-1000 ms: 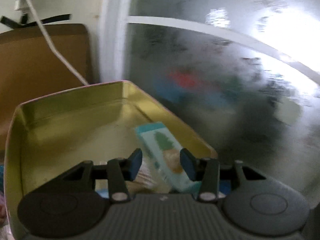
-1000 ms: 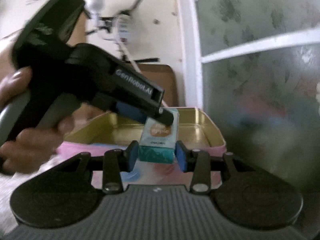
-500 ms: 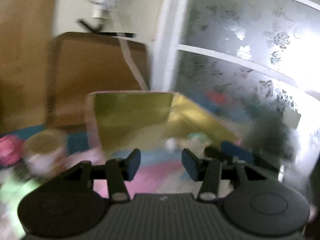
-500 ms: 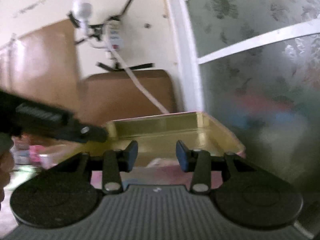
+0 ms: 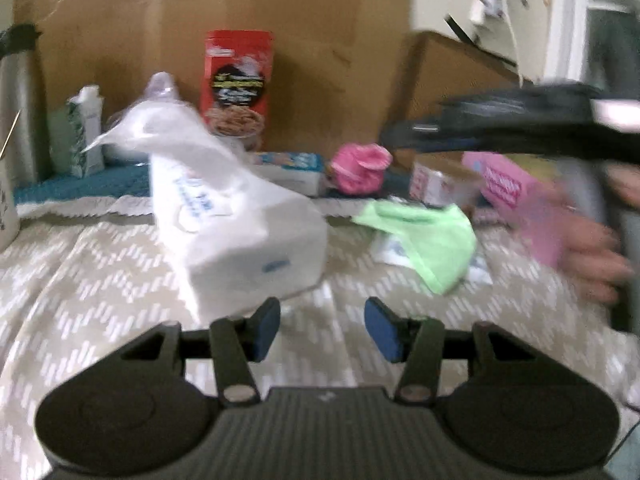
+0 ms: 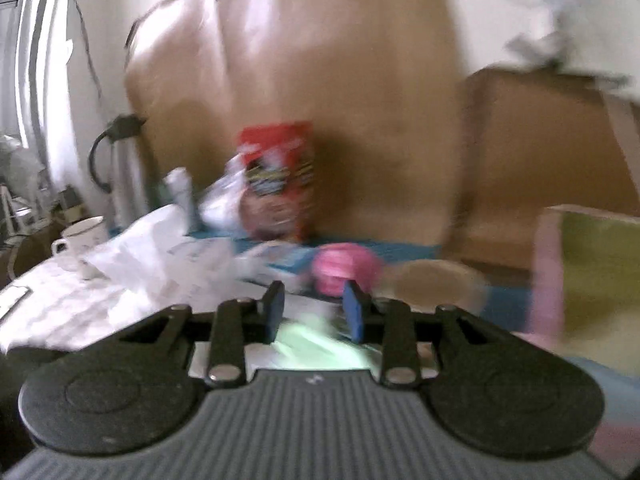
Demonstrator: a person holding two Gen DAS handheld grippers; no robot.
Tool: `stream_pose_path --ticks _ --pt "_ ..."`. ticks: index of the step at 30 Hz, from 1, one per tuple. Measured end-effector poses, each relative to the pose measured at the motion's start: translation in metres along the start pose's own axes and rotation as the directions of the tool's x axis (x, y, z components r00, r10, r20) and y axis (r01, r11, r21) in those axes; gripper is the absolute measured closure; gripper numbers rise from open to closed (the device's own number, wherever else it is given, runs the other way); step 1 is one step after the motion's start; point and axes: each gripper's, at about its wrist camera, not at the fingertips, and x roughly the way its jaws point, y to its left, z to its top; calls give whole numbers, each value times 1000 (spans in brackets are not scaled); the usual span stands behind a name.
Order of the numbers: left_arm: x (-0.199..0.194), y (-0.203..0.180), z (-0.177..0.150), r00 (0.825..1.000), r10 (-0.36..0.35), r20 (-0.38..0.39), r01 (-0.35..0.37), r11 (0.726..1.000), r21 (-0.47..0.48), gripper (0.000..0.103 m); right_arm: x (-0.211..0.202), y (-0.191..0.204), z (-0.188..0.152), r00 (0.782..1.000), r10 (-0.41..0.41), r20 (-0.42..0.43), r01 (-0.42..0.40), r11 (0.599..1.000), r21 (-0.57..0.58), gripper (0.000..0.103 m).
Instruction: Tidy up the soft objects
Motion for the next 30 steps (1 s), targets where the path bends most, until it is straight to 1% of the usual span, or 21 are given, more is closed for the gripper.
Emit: stream_pose_path --ticks 2,4,5,6,7,8,9,11,12,13,15,16,17,18,19,20,22,24,26,28,30 --pt "7 1 2 999 -34 -9 33 999 -27 55 43 12 18 998 29 -58 -28 1000 7 68" --pt "9 7 2 999 -50 -11 49 998 -48 55 85 20 37 995 19 -100 -21 1000 -14 65" --pt "8 8 1 998 -58 -9 58 997 -56 55 103 22 44 991 19 -131 -24 999 -36 60" --pt "6 11 1 997 -71 -5 70 995 -68 55 122 25 51 986 9 -164 -21 998 -68 51" --pt "4 14 0 997 -82 2 82 993 -82 55 140 29 57 978 4 -208 -29 993 -118 43" --pt "3 17 -1 996 -92 9 92 991 -98 54 152 32 59 968 11 -249 -53 985 -164 30" --pt "2 21 -1 995 -102 21 104 988 -116 53 163 35 60 958 5 -286 -72 972 -225 21" --pt "-1 24 -1 993 -114 38 118 984 -137 49 178 40 60 946 -48 -321 -66 940 -336 13" --pt "-2 25 -1 992 -117 47 123 982 -143 47 185 39 60 930 -43 -366 -99 927 -361 12" --pt "-4 25 -1 991 -120 54 126 981 -144 47 194 38 60 906 -27 -423 -143 920 -366 12" --pt "-6 25 -1 990 -121 70 130 982 -139 46 208 38 56 875 -47 -482 -165 906 -389 12" --pt "-8 24 -2 990 -120 76 130 982 -137 45 213 40 52 870 -76 -487 -153 898 -413 13" --pt "-9 25 -2 989 -123 81 133 982 -136 44 216 42 46 867 -104 -488 -139 889 -437 20" --pt "-10 25 -2 988 -124 86 136 981 -139 42 215 43 43 878 -107 -467 -129 886 -445 31" --pt "-9 26 -1 988 -126 87 138 980 -142 42 216 45 45 882 -100 -461 -130 888 -442 32" --pt "-8 27 -1 988 -130 86 141 979 -146 42 213 46 45 892 -104 -440 -115 890 -442 35" --pt "-8 29 -1 988 -131 87 143 978 -153 42 205 50 51 921 -115 -372 -68 893 -446 36" --pt "-8 30 -1 987 -133 87 145 977 -157 42 192 49 65 946 -143 -292 3 902 -432 36" --pt "-8 30 -1 987 -133 86 145 977 -156 42 162 50 76 968 -151 -200 56 908 -415 35" --pt "-7 31 -1 987 -139 80 151 976 -160 40 126 49 79 980 -133 -148 65 916 -397 35" --pt "-6 34 -1 986 -151 73 162 972 -173 37 84 44 70 987 -95 -132 40 928 -370 33"
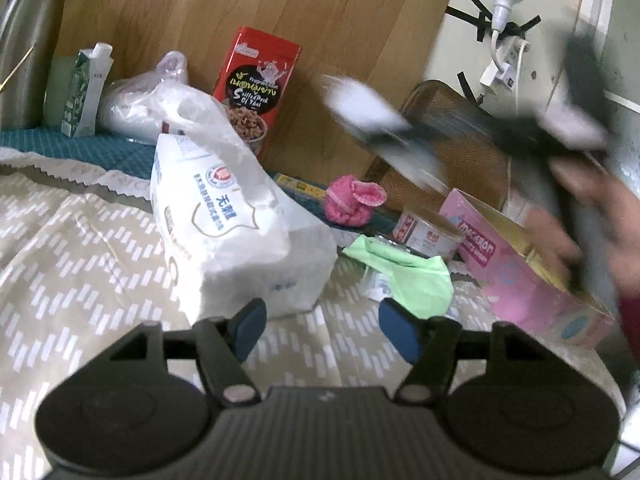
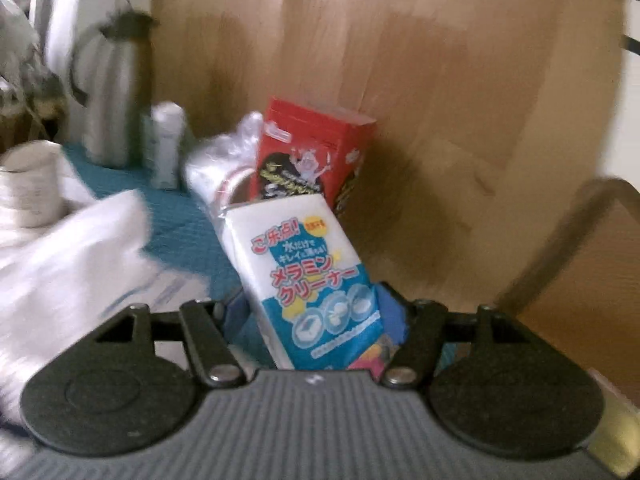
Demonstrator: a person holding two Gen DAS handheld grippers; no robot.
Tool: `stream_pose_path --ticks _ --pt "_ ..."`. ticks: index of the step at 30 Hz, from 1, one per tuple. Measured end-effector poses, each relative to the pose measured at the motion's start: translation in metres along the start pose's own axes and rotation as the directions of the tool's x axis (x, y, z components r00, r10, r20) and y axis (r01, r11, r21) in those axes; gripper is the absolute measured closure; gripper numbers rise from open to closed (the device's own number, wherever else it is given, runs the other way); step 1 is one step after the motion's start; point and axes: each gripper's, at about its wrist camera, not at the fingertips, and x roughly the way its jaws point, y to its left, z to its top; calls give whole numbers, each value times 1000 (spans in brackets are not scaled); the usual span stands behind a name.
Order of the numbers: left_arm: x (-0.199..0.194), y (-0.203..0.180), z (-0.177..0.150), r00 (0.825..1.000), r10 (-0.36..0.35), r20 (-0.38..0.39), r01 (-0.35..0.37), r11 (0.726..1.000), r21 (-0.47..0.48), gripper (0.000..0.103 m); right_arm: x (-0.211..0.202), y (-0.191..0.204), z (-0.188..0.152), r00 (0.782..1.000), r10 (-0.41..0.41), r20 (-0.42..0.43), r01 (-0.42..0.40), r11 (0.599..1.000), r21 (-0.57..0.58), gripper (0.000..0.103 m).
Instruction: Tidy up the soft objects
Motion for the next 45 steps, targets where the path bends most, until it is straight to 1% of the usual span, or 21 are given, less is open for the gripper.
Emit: stream_pose_path --ticks 3,5,8,11,13,14,15,18,22,24,26,29,34,35,37,38,39,40,41,43,45 --pt "0 4 0 1000 -25 -12 25 999 -24 34 -63 0 -52 1000 9 -4 -9 1000 4 31" --pt "1 1 1 999 -35 -26 35 999 -14 34 -97 1 -90 999 1 -47 0 1000 20 31" --pt "3 -19 1 999 -20 -50 22 999 47 36 -126 5 -142 991 8 -135 1 998 67 30" --pt "7 -44 1 988 -118 -104 123 992 40 39 -136 25 -178 985 -19 -169 29 998 52 27" --pt "10 -62 2 972 -181 -150 189 981 39 44 -142 41 -191 991 -61 -123 64 998 22 17" --pt "11 -70 1 966 -196 -167 207 977 51 46 -142 47 -194 992 -74 -102 75 997 6 7" --pt "12 -78 0 962 -204 -183 219 973 66 47 -144 51 -198 993 -80 -85 81 997 3 6" --pt "17 -91 -2 953 -207 -220 230 970 83 47 -151 48 -209 995 -92 -43 94 995 44 6" --pt "31 -98 -7 939 -207 -275 230 972 55 47 -160 30 -220 996 -89 -7 89 984 152 6" --pt "33 -104 -7 933 -219 -284 241 969 45 46 -161 28 -223 995 -97 5 94 980 173 6" --pt "30 -110 -5 937 -223 -270 246 968 56 43 -165 25 -226 993 -113 21 107 974 198 6" --pt "31 -122 -2 939 -213 -269 245 965 92 43 -183 29 -235 988 -143 51 127 962 243 6" --pt "43 -129 -8 939 -178 -295 219 969 115 43 -186 27 -244 994 -88 64 67 957 282 7" --pt "45 -128 -9 935 -179 -305 222 969 112 43 -186 29 -245 995 -72 70 50 958 282 9" --pt "48 -129 -12 927 -188 -325 236 965 113 44 -184 33 -247 996 -44 78 20 957 290 16" --pt "49 -131 -14 922 -192 -337 243 963 115 45 -181 34 -248 997 -35 71 12 955 297 27" --pt "50 -134 -15 921 -193 -339 243 963 112 45 -177 34 -249 998 -31 59 11 951 310 34" --pt "50 -138 -16 921 -190 -341 242 963 117 45 -173 32 -250 999 -31 45 14 944 329 35" --pt "51 -143 -16 918 -196 -345 252 960 124 45 -175 30 -252 998 -40 57 18 942 336 43" --pt "54 -157 -14 906 -223 -359 284 950 128 45 -182 23 -255 997 -46 67 20 934 358 44" --pt "59 -178 -15 895 -246 -373 325 931 166 45 -192 16 -260 994 -68 83 31 923 384 44"
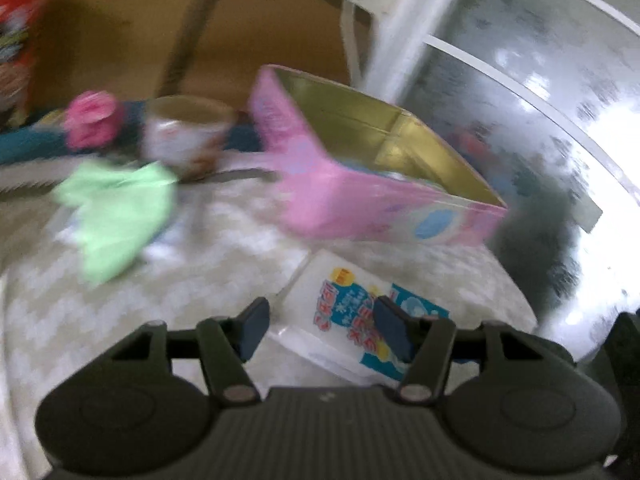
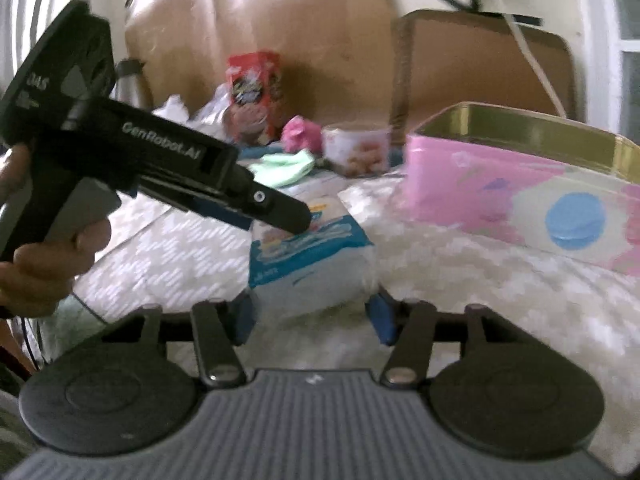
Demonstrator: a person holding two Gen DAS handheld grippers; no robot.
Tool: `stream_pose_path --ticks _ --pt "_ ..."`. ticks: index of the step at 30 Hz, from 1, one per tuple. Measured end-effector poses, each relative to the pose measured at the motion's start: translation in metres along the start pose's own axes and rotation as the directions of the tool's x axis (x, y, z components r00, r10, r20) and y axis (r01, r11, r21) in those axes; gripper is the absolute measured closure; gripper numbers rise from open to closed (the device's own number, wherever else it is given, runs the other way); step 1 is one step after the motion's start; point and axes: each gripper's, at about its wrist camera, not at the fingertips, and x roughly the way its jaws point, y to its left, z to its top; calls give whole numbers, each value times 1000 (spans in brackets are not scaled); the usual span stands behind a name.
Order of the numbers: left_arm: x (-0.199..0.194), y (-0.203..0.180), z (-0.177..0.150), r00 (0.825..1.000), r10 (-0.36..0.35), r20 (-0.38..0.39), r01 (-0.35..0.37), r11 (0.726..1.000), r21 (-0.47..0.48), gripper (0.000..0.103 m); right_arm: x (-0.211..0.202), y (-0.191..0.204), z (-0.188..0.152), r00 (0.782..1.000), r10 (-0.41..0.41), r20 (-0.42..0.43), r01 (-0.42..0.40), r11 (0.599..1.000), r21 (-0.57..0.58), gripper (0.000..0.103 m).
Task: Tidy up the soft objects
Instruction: 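Grasp the sponge package with the left gripper and drop it into the tin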
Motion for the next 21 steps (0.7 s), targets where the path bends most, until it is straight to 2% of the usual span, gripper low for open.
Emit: stream_pose_path --ticks 5,9,11,13,16,18,21 --pt "40 -49 6 997 -47 -59 55 989 140 45 -31 -33 -12 996 -83 29 80 992 102 44" --pt "57 -68 7 994 -68 -89 83 980 179 45 -47 -50 -30 988 -154 8 150 974 167 44" --pt "48 -76 20 995 -88 -51 96 974 206 44 -53 -55 -31 985 -172 18 166 970 179 44" --pt "36 -85 38 995 -101 6 97 966 239 44 -60 -59 -23 982 -177 63 162 969 188 44" --pt "25 -99 71 991 -75 115 39 958 286 42 -67 -69 3 967 -193 165 163 970 179 44" --pt "31 -103 89 984 -36 175 -18 955 297 33 -62 -77 24 955 -205 216 170 970 171 43" --pt "61 -98 113 971 67 228 -132 950 283 26 -38 -89 50 936 -231 265 194 968 159 43"
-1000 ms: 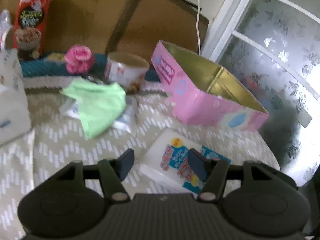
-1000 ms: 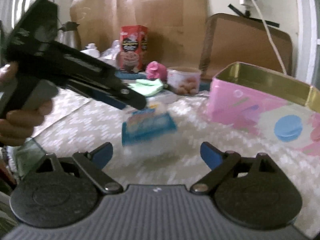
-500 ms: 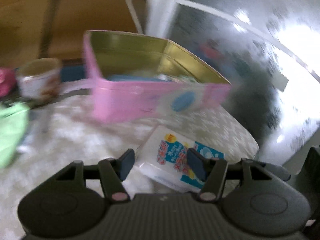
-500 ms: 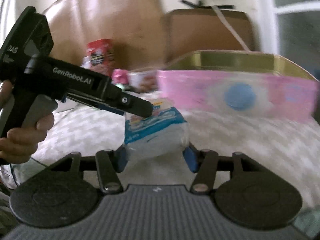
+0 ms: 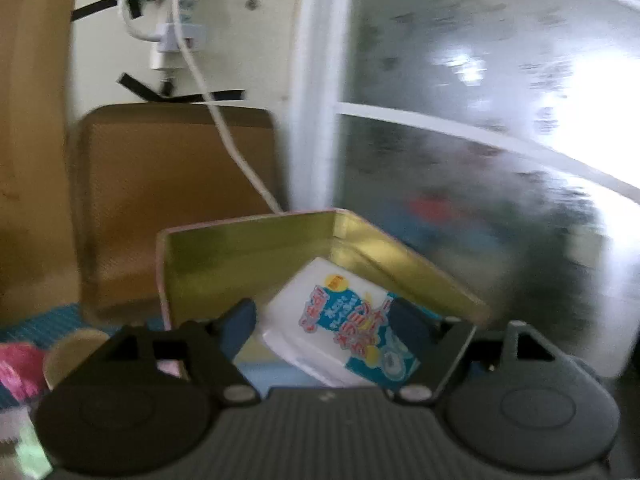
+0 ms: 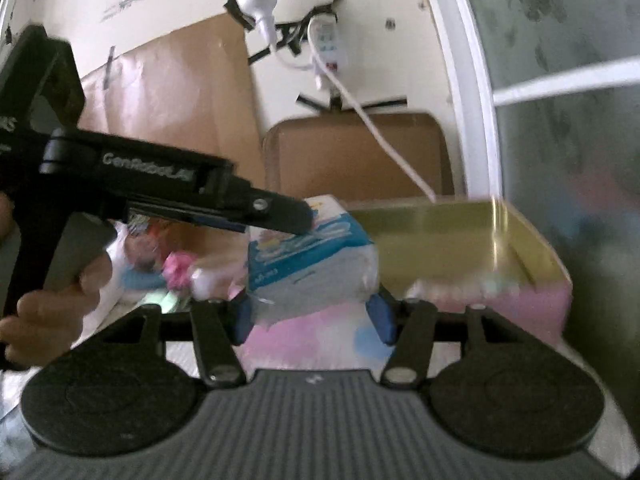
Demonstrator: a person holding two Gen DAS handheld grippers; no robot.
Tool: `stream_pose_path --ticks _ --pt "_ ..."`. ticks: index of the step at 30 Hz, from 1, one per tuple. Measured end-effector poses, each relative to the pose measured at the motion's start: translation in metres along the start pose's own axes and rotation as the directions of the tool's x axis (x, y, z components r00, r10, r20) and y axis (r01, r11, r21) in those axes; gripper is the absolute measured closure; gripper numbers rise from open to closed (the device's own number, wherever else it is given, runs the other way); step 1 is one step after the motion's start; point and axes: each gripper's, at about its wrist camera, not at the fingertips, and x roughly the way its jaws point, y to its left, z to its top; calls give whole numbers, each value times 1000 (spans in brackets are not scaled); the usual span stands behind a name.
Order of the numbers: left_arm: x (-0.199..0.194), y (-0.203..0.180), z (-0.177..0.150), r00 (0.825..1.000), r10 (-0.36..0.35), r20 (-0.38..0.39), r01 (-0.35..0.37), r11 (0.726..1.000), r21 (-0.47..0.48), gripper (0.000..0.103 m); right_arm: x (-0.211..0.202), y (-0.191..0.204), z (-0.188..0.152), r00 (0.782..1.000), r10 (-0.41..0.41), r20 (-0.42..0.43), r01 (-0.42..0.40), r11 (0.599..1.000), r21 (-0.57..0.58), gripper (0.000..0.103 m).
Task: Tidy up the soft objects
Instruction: 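Grasp the sponge package with the left gripper and drop it into the tin, then move the right gripper toward the light green cloth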
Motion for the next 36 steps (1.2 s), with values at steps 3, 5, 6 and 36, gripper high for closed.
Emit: stream_pose_path --ticks 3,5,6,36 --pt "31 17 -1 993 107 -45 -110 991 -79 26 51 -7 9 998 -63 -21 63 998 1 39" --pt "31 27 -7 989 136 -61 -144 979 -143 26 84 -5 10 988 -146 -47 144 989 -36 23" --pt "27 31 -11 990 130 -57 -138 976 -168 26 98 -5 7 982 -180 -64 176 982 -64 12" --pt "-137 176 -173 924 357 -139 -383 860 -336 29 99 128 -37 945 64 -320 -75 997 -24 80"
